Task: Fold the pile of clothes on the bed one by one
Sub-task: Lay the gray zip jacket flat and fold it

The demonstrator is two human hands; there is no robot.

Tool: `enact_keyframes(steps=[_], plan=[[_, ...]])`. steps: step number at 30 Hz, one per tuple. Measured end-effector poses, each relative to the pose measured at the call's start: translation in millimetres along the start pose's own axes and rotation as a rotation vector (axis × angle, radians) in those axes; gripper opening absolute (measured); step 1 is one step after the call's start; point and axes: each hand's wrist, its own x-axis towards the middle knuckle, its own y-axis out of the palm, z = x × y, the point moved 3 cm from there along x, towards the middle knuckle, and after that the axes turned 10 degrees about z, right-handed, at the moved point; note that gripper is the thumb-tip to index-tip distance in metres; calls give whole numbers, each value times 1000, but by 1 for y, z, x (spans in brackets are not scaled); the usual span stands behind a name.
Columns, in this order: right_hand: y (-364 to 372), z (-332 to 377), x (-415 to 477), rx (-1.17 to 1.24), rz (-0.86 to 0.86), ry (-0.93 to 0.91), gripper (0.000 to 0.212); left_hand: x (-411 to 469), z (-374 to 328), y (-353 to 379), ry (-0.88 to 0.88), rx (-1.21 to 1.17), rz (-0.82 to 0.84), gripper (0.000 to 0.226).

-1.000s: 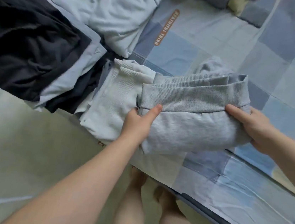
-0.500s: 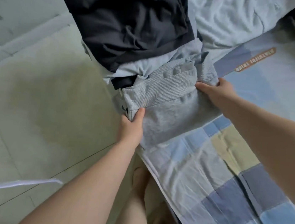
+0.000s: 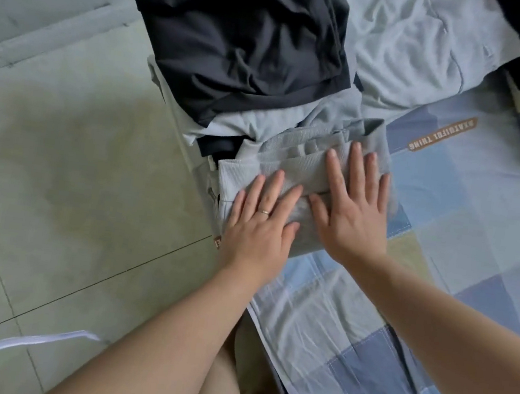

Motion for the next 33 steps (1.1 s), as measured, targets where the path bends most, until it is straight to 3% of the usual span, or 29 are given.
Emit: enact_keyframes(steps=[10, 20, 24, 28, 33], plan=[[46, -8, 43, -10, 106, 31, 71, 35, 26, 42, -89, 107, 5, 62], [-52, -6, 46, 112, 668, 20, 86, 28, -8, -36, -196, 85, 581, 79], [-109, -19, 24, 285, 557, 56, 80, 30, -54, -79, -255, -30, 660, 70], [-154, -61, -18, 441, 451, 248, 74, 45, -115, -103, -42, -89, 453, 50], [-192, -144, -102, 492, 342, 456, 70, 53, -200, -97, 152, -84, 467, 49]])
